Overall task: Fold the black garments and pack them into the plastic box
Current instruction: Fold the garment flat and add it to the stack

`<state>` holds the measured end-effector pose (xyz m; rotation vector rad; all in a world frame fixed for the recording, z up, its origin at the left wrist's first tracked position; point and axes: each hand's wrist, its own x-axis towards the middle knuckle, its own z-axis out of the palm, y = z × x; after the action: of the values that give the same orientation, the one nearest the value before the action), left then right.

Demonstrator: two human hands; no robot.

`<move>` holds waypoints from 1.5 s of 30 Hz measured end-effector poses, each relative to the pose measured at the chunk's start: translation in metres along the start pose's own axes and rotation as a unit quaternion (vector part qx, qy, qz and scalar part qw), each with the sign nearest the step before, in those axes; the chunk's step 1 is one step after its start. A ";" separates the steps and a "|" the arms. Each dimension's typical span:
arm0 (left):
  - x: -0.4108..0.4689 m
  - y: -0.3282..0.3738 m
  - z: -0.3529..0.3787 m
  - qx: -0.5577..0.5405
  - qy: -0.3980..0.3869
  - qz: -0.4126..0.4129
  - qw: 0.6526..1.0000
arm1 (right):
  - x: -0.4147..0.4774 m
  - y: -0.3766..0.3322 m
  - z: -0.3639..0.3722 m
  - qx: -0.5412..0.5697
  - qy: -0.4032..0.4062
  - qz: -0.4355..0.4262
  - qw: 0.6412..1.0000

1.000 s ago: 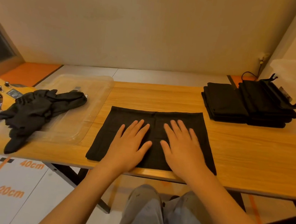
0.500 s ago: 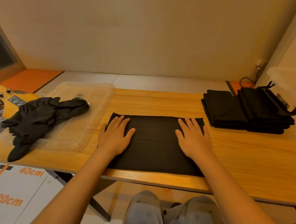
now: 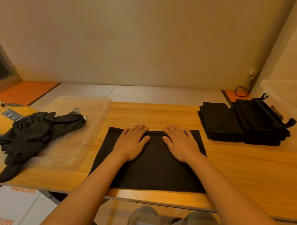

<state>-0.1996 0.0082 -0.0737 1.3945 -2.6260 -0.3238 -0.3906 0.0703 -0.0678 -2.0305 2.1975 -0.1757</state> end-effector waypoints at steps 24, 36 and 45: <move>-0.089 0.105 -0.002 0.004 0.002 0.125 0.992 | -0.120 0.026 -0.022 0.061 0.129 -0.075 0.987; -0.127 0.066 0.031 0.084 0.006 0.227 0.970 | -0.200 0.014 0.019 -0.061 0.090 -0.063 0.992; -0.164 0.053 0.035 -0.051 0.143 0.165 0.975 | -0.197 -0.016 -0.034 -0.028 0.046 -0.091 0.994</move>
<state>-0.1591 0.1776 -0.0985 0.8768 -2.5010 -0.1934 -0.3658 0.2647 -0.0262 -2.2972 2.0894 -0.2334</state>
